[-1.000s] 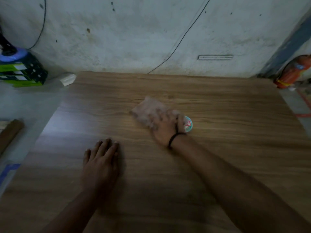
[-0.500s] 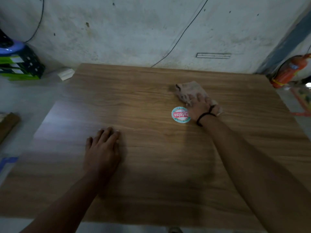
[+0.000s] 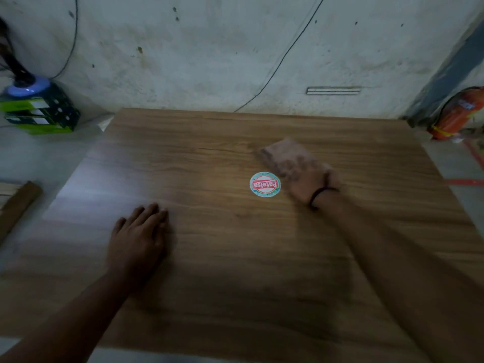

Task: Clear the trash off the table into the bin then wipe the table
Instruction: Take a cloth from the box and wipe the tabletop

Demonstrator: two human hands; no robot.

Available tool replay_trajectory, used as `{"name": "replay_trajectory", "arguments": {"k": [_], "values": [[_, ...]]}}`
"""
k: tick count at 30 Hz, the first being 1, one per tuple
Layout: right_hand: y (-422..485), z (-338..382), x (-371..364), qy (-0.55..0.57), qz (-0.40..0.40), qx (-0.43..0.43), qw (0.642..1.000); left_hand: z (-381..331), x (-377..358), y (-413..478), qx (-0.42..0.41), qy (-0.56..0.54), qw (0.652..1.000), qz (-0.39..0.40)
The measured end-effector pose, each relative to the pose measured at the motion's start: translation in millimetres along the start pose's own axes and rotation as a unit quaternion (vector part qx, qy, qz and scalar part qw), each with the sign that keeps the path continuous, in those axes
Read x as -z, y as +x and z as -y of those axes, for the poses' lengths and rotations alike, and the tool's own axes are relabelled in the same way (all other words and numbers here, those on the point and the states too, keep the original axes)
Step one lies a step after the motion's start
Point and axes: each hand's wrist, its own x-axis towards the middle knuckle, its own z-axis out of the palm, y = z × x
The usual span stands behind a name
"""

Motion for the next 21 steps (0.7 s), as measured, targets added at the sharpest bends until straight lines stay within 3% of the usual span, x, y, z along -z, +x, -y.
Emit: {"name": "replay_trajectory", "arguments": {"k": [2, 4, 7, 10, 12, 14, 16, 21], "values": [[19, -45, 12, 0.000, -0.010, -0.072, 0.997, 0, 2, 3, -0.001, 0.015, 1.000, 0.008], [11, -46, 6, 0.020, -0.031, -0.084, 0.996, -5, 12, 8, 0.015, 0.019, 0.999, 0.020], [-43, 8, -7, 0.012, -0.020, -0.025, 0.999, -39, 22, 8, 0.047, 0.006, 0.999, -0.009], [-107, 57, -7, -0.017, -0.032, 0.072, 0.997, -101, 10, -10, -0.016, -0.037, 0.999, -0.025], [-99, 49, -7, -0.016, -0.028, 0.093, 0.995, -140, -4, -16, -0.066, -0.050, 0.997, 0.004], [-66, 16, -10, -0.022, -0.014, 0.084, 0.996, -157, -16, -15, -0.070, -0.073, 0.995, -0.016], [-27, -30, -4, -0.032, -0.014, 0.044, 0.998, -158, -27, -15, -0.051, -0.083, 0.994, -0.055], [26, -108, 34, 0.017, -0.013, -0.178, 0.984, -153, -43, -20, -0.075, -0.064, 0.990, -0.103]]}}
